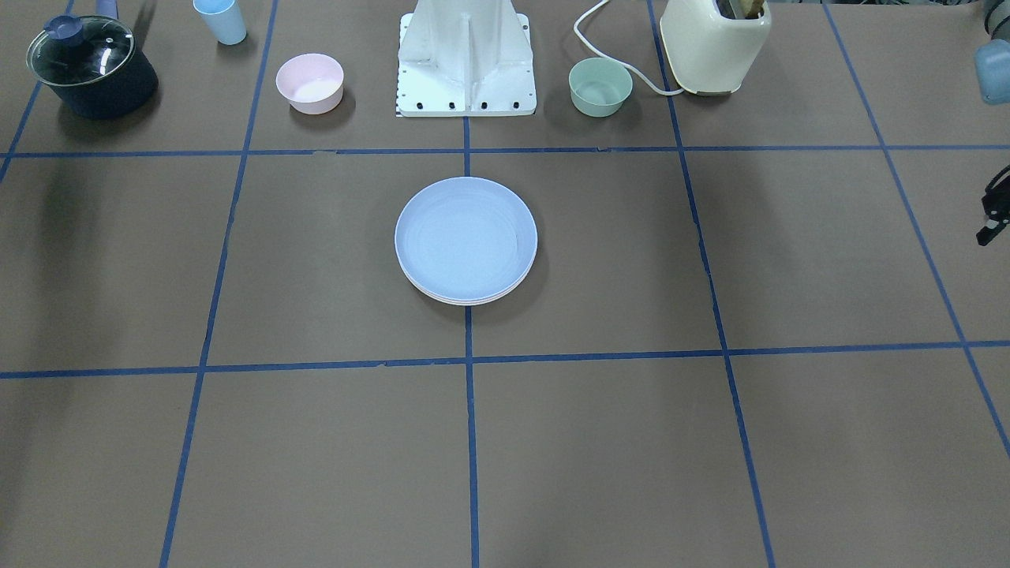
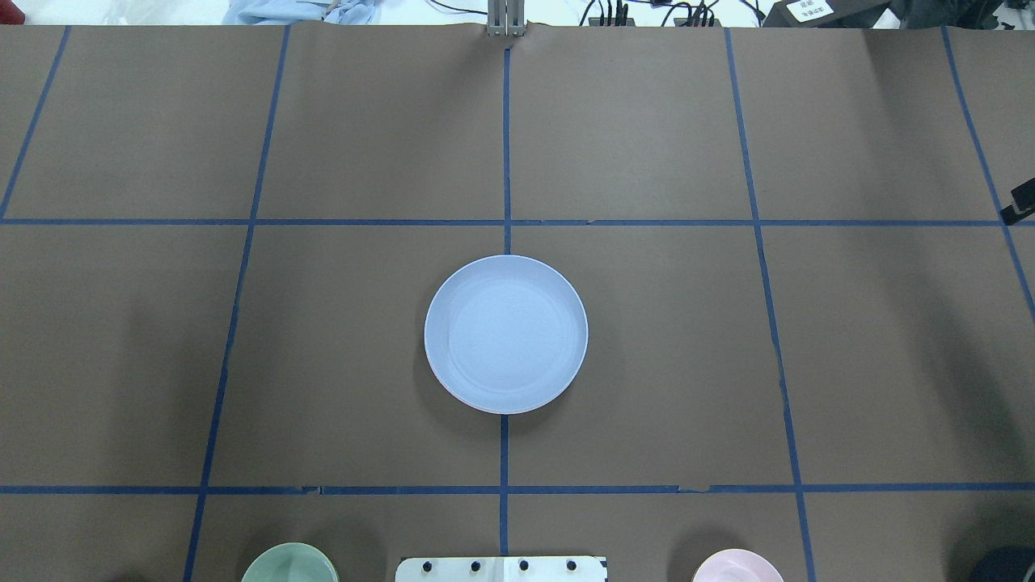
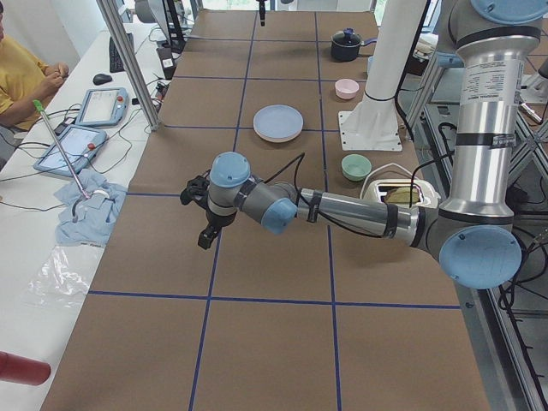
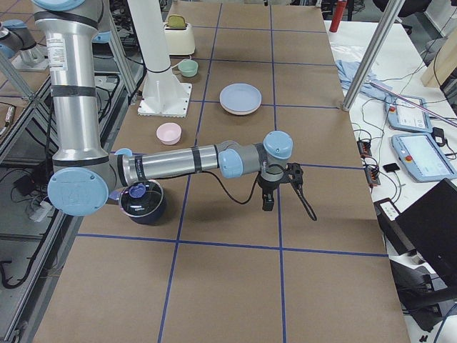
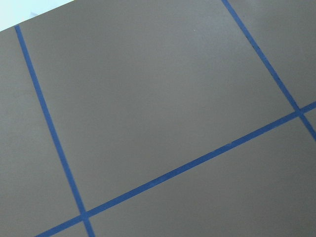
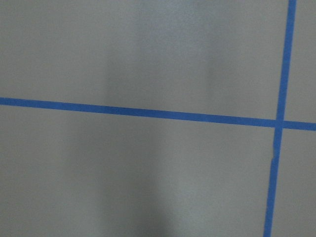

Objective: Stack three plates with pink and blue

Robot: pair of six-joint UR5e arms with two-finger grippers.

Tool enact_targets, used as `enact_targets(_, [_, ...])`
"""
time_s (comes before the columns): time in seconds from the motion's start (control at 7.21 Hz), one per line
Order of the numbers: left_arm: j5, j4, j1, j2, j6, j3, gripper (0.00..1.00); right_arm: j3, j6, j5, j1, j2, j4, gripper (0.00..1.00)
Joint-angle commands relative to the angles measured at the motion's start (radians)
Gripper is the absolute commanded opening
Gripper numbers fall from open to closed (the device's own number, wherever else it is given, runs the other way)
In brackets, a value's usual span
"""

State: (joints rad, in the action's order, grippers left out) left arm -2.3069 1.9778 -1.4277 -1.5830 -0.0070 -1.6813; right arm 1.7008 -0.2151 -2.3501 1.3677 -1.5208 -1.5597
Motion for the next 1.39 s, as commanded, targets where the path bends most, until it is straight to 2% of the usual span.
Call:
enact_targets(0.0, [0.000, -0.004, -0.030, 0.000, 0.065, 0.041, 0.99, 0.014, 0.094, -0.009, 0.054, 0.021, -0.129, 1.00])
enact_targets(0.28, [0.000, -0.004, -0.028, 0.006, 0.055, 0.043, 0.99, 0.013, 0.106, -0.002, 0.060, 0.057, -0.198, 1.00])
enact_targets(0.97, [-0.025, 0.000, -0.033, 0.051, 0.050, 0.040, 1.00, 0.017, 0.108, 0.009, 0.074, 0.030, -0.186, 1.00])
enact_targets(1.11, [-0.028, 0.000, -0.039, 0.043, -0.006, 0.034, 1.00, 0.019, 0.108, 0.009, 0.074, 0.021, -0.184, 1.00])
enact_targets(1.25, [-0.028, -0.007, -0.107, 0.034, -0.031, 0.035, 1.00, 0.023, 0.108, 0.009, 0.076, 0.010, -0.183, 1.00])
